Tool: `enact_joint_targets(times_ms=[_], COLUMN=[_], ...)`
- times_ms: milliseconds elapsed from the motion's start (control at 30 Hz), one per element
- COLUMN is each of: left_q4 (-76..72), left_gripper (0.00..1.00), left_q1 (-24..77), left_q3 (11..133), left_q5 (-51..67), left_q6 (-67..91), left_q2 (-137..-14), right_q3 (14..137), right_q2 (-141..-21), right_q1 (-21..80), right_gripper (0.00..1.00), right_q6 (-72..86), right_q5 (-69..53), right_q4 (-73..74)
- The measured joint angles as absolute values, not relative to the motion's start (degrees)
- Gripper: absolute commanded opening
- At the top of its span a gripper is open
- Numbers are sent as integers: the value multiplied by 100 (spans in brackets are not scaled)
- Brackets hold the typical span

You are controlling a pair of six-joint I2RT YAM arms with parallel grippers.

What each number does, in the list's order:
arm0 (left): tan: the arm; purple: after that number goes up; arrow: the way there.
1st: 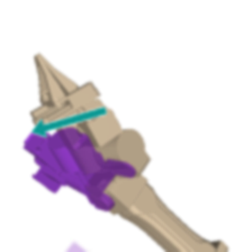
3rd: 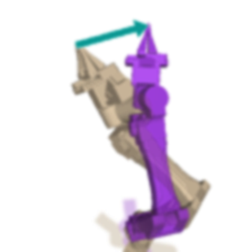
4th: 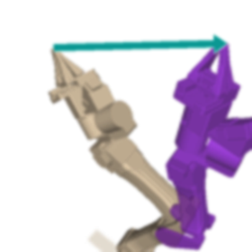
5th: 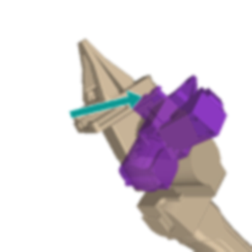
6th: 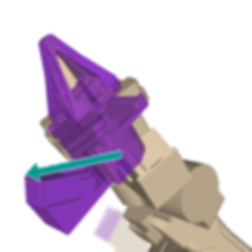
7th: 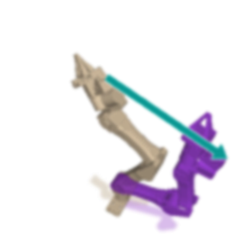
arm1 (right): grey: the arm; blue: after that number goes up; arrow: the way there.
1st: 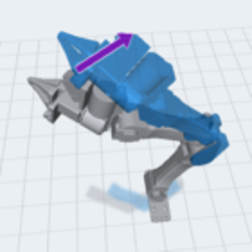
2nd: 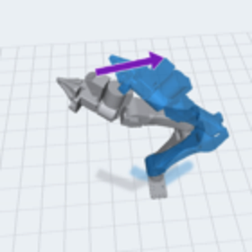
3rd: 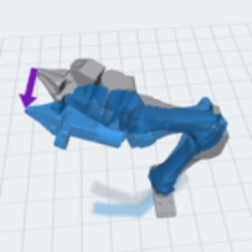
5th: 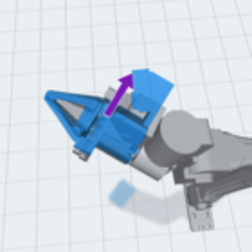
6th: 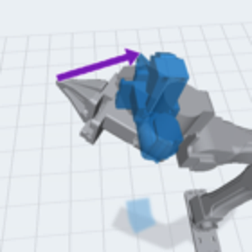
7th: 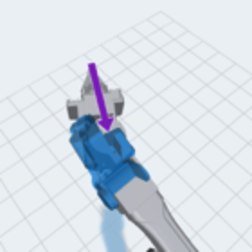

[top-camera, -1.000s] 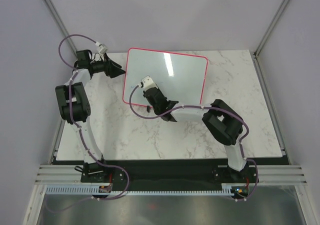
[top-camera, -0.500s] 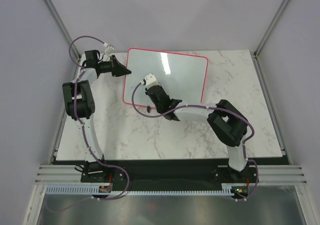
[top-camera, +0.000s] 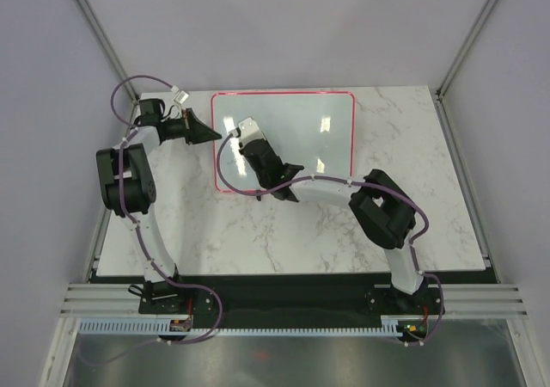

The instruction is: Erase the whiteboard

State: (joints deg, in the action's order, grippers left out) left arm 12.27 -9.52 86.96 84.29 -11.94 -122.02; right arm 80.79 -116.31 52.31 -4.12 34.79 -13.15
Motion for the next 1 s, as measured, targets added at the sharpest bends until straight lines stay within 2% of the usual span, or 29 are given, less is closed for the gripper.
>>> enact_joint_targets(times_ms=[333,600,833,1000], left_q4=[1424,1470,1468,1492], left_gripper=[2,2,2,2], left_q1=[-969,-947,-812,-797], left_q3=[8368,8302,8296,8285], left_q5=[8197,8215,8193,8110], left_q6=[-1592,-1756,-1863,-1874], left_q2=[-11858,-11740,-11681,-11679], right_q3=[9686,9773,8617,7426], right_q2=[-12678,-13052,-12337,-11279], right_q1=[5647,6097,5944,5319], right_gripper=[0,0,0,0], right_q6=[-333,-482,-408,-222], right_q5=[3264,3306,3846,4136], right_q4=[-1212,-1100,-1326,-1446])
